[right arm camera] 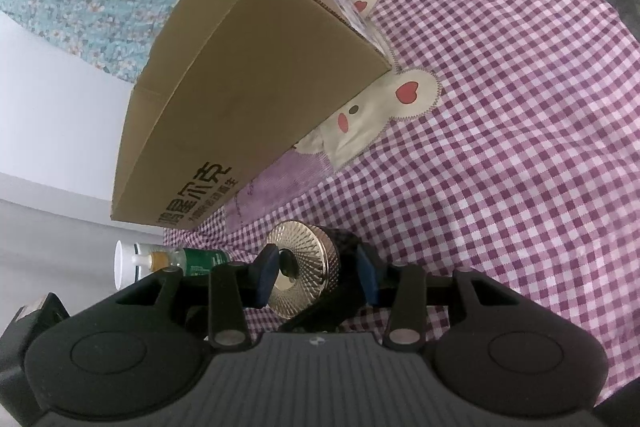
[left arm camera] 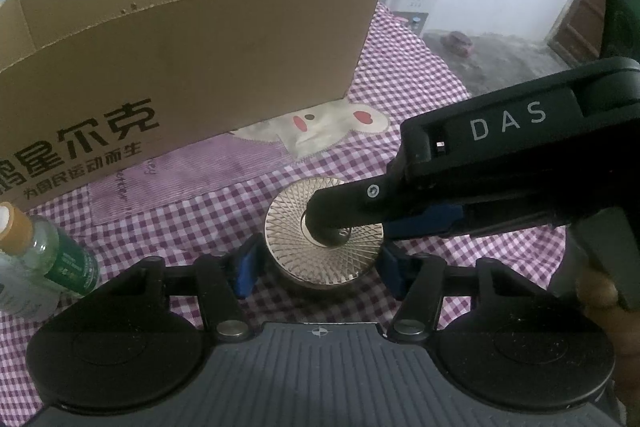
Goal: Organize rigid objects
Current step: 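Lift the gold-lidded jar and carry it over the box with the right tool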
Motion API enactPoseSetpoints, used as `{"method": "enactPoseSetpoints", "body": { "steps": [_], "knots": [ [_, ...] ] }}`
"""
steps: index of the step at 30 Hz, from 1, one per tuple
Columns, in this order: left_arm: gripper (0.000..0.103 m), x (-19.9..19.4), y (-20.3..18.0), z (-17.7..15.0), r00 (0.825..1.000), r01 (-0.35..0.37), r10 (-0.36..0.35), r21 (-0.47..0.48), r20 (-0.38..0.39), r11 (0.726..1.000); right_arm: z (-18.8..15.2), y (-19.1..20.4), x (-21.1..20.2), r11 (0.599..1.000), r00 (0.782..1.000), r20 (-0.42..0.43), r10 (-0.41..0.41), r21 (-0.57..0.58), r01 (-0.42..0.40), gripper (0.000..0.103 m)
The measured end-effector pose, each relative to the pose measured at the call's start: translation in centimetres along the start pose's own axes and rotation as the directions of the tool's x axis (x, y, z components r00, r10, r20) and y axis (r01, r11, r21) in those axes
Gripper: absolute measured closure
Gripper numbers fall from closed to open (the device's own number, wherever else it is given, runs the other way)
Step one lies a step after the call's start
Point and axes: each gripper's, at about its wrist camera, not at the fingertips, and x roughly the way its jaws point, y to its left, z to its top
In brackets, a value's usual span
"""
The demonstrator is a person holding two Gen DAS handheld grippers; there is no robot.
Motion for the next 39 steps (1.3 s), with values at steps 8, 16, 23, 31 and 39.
{"method": "enactPoseSetpoints", "body": {
  "steps": [8, 16, 23, 31, 39],
  "knots": [
    [0.047, -0.6, -0.2, -0.2, 1.0, -0.001, 0.001, -0.002, 0.009, 1.0, 0.2, 0.3, -0.4, 1.0, 1.0, -0.006, -0.013, -0.026, 0.013, 0.057],
    [0.047, -2.4, -0.7, 0.0, 0.999, -0.004, 0.004, 0.006, 0.042, 1.0, 0.3, 1.3, -1.6, 0.998, 1.0, 0.013, -0.018, -0.061, 0.019, 0.057],
    [0.048, -4.8, -1.4, 0.4, 0.996, -0.023, 0.022, 0.004, 0.089, 1.0, -0.1, 3.4, -3.3, 0.994, 0.999, 0.047, -0.012, -0.109, 0.017, 0.057],
    [0.048, -8.5, -1.9, 2.0, 0.986, -0.06, 0.061, -0.011, 0.155, 0.998, 0.3, 7.1, -5.8, 0.983, 0.996, 0.082, 0.027, -0.182, -0.012, 0.057],
    [0.048, -11.8, -1.0, 6.1, 0.968, -0.126, 0.133, -0.047, 0.211, 0.991, 3.6, 11.7, -7.4, 0.962, 0.993, 0.08, 0.083, -0.266, -0.059, 0.057]
  ]
}}
